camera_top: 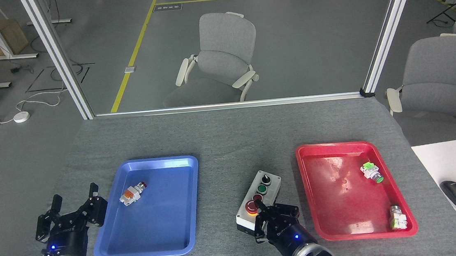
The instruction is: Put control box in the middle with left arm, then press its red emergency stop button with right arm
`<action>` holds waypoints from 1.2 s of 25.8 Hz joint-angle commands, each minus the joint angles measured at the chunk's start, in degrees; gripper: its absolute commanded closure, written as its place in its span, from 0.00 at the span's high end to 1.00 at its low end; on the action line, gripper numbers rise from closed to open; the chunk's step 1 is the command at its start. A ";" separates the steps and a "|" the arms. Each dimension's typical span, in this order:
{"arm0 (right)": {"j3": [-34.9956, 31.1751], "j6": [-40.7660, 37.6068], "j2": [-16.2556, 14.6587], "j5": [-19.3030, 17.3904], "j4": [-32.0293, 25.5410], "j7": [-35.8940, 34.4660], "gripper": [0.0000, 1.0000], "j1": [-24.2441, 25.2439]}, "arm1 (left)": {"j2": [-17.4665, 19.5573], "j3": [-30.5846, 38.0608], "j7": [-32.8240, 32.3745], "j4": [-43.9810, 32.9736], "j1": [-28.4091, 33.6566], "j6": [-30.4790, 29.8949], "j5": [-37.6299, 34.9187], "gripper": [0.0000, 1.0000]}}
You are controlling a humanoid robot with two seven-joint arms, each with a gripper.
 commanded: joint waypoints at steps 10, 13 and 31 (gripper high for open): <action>0.18 0.33 -0.26 -0.48 2.49 -0.37 0.00 -0.14 | 0.18 0.00 -0.22 -0.20 -0.15 0.03 -0.11 0.98; -0.08 0.68 -0.62 -0.75 0.29 -0.81 0.00 -0.23 | 0.10 0.00 -0.40 -0.20 -0.68 0.03 -0.11 0.98; -12.56 7.89 -6.59 -6.11 -4.28 -3.19 0.98 -0.32 | -3.68 -7.83 -0.57 1.82 -0.33 0.74 -1.52 0.98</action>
